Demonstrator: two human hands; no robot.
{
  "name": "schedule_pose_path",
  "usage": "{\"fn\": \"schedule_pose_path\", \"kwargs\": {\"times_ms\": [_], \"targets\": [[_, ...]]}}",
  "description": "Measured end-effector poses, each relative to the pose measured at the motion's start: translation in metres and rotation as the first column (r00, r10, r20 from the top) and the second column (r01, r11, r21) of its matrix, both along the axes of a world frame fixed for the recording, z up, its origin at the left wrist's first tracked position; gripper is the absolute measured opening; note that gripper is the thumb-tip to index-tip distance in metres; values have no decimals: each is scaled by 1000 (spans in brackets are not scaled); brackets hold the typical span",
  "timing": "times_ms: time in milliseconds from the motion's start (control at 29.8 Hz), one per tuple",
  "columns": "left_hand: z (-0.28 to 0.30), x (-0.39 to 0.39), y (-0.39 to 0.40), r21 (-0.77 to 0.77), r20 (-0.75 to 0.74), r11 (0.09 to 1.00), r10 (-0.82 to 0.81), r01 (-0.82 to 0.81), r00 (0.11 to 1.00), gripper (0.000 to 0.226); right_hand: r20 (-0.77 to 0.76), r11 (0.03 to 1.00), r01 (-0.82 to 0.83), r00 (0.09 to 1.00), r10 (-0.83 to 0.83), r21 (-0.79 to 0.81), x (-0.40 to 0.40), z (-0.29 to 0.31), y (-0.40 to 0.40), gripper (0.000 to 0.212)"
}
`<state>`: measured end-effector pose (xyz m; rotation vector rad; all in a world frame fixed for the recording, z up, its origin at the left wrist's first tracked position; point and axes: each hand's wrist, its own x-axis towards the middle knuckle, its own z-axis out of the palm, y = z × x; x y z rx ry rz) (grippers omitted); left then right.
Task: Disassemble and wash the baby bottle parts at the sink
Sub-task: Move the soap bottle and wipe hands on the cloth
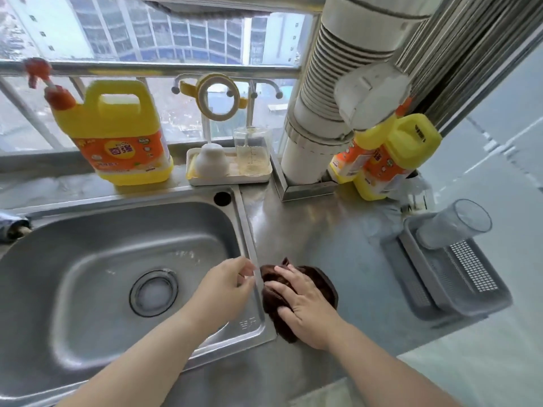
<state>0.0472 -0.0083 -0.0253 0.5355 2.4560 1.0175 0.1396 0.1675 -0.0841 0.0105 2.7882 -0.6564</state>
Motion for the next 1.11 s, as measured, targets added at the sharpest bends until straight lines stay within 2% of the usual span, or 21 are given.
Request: {"fn": "schedule_pose_path", "kwargs": {"times_ms": [134, 269, 403, 672, 772, 873, 907, 940, 974, 1007, 1075, 1108], "targets": [[5, 23, -27, 10, -15, 1000, -9, 9, 1000, 19, -27, 985, 169, 985, -169, 19, 40, -5, -24, 65], [-1, 47, -74, 38, -15, 999, 23, -22, 1000, 20, -130, 915, 402, 909, -396, 27, 72, -19, -74, 67], [-7, 67, -134, 55, 22, 994, 88, -89, 996, 16, -240, 873, 485, 854, -462, 46, 85, -35, -134, 65], [1, 77, -264, 64, 46, 924, 375, -378, 926, 12, -238, 904, 390, 908, -346, 172, 57, -32, -298, 82], [3, 75, -308, 41, 52, 881, 470, -472, 881, 13, -152, 945, 297, 949, -276, 140, 51, -26, -357, 90], [8, 74, -345, 48, 43, 811, 582, -584, 812, 15, 15, 987, 157, 988, -156, -40, 38, -6, -418, 93], [11, 75, -357, 52, 44, 787, 613, -614, 789, 15, -7, 984, 133, 991, -135, -121, 32, 2, -439, 91], [14, 76, -370, 52, 35, 769, 636, -637, 771, 15, 58, 948, 131, 991, -119, -289, 29, 14, -451, 89], [15, 78, -380, 49, 25, 757, 651, -651, 759, 15, 29, 925, 110, 994, -107, -364, 29, 19, -453, 86], [16, 79, -394, 47, 15, 739, 672, -672, 741, 15, -33, 925, 83, 994, -102, -370, 29, 22, -452, 80], [18, 81, -418, 64, -1, 698, 715, -714, 699, 15, -227, 956, -16, 972, -53, -292, 29, 24, -438, 65], [17, 82, -427, 71, 0, 679, 732, -731, 681, 15, -224, 969, -75, 974, 21, -236, 28, 24, -431, 56]]}}
